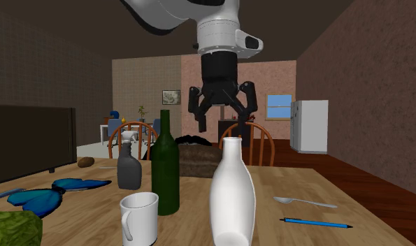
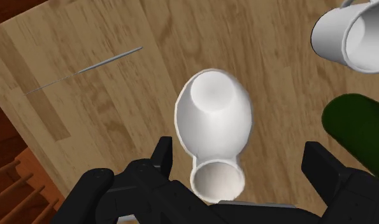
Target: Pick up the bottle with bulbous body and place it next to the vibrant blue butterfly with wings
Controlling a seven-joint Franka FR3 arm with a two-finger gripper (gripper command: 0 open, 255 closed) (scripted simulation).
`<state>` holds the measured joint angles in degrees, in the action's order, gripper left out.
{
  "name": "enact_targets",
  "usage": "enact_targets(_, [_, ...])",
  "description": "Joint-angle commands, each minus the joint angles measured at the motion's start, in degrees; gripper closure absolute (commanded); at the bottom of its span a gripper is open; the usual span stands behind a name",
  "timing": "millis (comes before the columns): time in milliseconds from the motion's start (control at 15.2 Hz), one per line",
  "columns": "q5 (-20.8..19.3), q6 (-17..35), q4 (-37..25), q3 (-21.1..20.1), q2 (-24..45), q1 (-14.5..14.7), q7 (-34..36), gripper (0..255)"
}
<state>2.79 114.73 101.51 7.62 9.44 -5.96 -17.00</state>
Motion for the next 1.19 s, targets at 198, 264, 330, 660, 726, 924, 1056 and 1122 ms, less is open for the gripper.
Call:
enact_targets(198, [0.8,1.8,-3.2,0.1,5.1,-0.5,-0.8,0])
enact_targets(264, [0.9,2.5,-2.7,0.0,5.3,-0.5,-0.9,0])
enact_targets(330, [0.9,3.2,-2.3,0.0,5.6,-0.5,-0.9,0])
enact_targets(660, [1.1,4.9,-1.3,0.0,6.3,-0.5,-1.0,0])
enact_targets(726, [1.1,4.9,-1.3,0.0,6.3,-0.5,-1.0,0])
enact_targets(924, [1.1,4.9,-1.3,0.0,6.3,-0.5,-1.0,0])
enact_targets(1056, [1.1,4.9,-1.3,0.0,6.3,-0.5,-1.0,0])
enact_targets(1122, [1.1,4.9,-1.3,0.0,6.3,-0.5,-1.0,255])
